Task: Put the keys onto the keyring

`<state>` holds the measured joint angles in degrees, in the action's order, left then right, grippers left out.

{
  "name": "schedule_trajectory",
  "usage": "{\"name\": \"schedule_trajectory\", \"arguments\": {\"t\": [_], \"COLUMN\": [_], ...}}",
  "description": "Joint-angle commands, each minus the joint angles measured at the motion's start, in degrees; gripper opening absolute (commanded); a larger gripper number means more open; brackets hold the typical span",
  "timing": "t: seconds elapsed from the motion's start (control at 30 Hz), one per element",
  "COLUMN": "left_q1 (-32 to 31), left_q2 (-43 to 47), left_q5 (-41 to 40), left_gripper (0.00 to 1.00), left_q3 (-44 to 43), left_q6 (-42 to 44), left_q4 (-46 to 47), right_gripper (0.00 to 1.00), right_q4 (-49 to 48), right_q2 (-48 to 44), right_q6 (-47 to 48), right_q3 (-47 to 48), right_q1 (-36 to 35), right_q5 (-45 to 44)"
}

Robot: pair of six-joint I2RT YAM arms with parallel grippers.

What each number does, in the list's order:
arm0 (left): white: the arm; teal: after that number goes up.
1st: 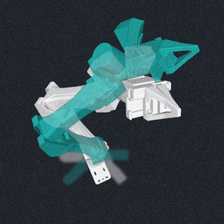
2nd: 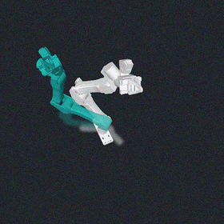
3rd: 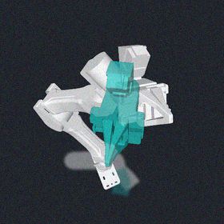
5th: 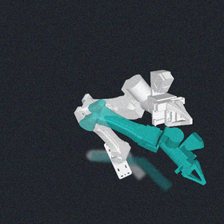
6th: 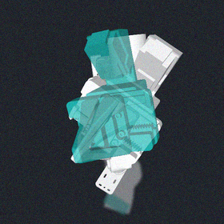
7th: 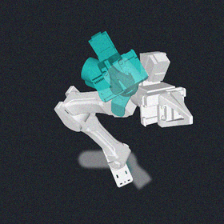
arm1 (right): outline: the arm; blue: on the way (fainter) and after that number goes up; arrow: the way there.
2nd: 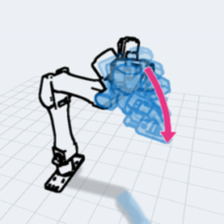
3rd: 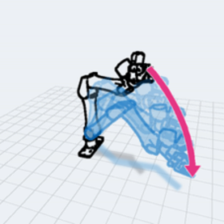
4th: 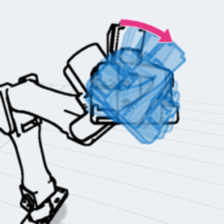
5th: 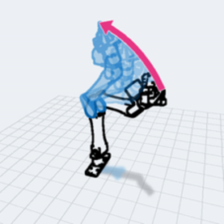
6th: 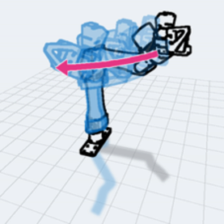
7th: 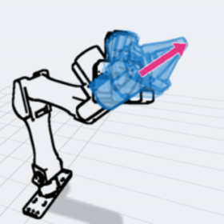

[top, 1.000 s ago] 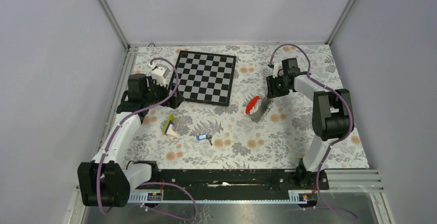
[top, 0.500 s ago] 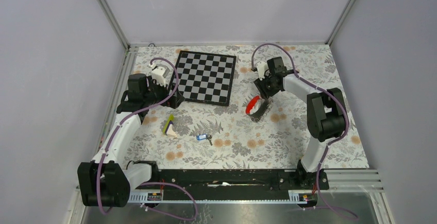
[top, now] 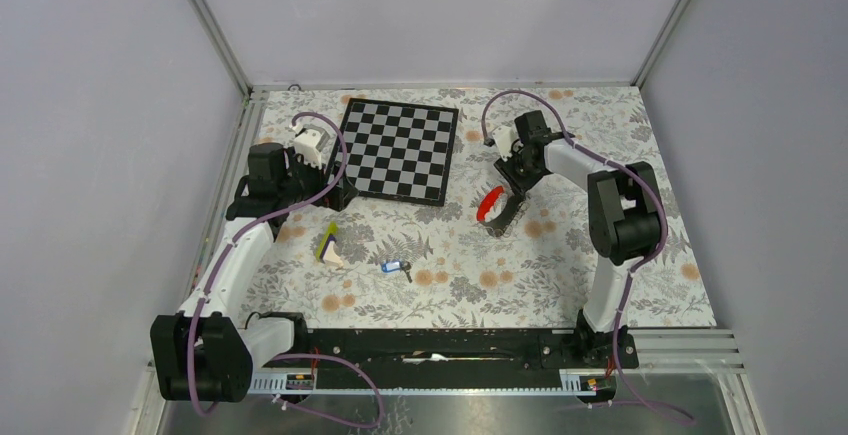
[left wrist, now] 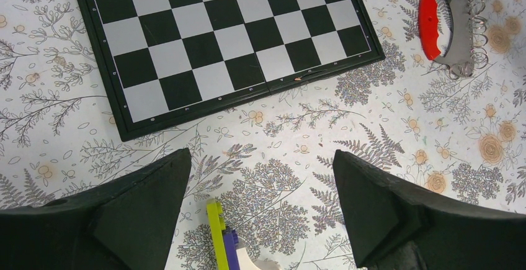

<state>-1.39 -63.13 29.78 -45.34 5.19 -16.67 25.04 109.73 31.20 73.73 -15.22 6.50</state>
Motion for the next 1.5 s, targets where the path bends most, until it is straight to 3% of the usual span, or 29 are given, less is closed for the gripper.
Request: {"name": "schedule_trajectory", "arguments": {"t": [0.0,0.37,0.8,1.03,1.27,1.47], "left_q1": [0.4,0.4,0.1,-3.6,-11.6,-20.3], "left_q2": [0.6,0.6,0.0,-3.1,-8.7,-14.2], "left_q5": [1.3,1.7,1.4,1.7,5.2,9.6], "left_gripper": [0.94,0.95,0.93,0.91,0.89,0.8], "left_q3": [0.2,0.3,-0.2,-3.7,-15.0,-24.0], "left_q6": [1.1,1.2,0.7,3.1,4.8,5.4], "left_q4": [2.4,2.5,3.5,4.0,0.4,0.4], "right_gripper": [0.39,0.23,0.0,0.0,0.0,0.0], "right_q4": [1.4,2.1,2.1,3.6,3.3,-0.1], "right_q2": [0.9,2.7,-2.4,-8.7,-16.5,-22.8], "right_q6": [2.1,3.3,4.6,4.5,-0.4,-4.3], "right_q3": [2.7,3.8,4.1,3.7,4.3,2.4], "right_q1": [-0.1,-0.1,-0.1,-0.1,-0.1,-0.2], "right_q5": [-0.8,0.2,3.3,14.9,35.0,48.2]}}
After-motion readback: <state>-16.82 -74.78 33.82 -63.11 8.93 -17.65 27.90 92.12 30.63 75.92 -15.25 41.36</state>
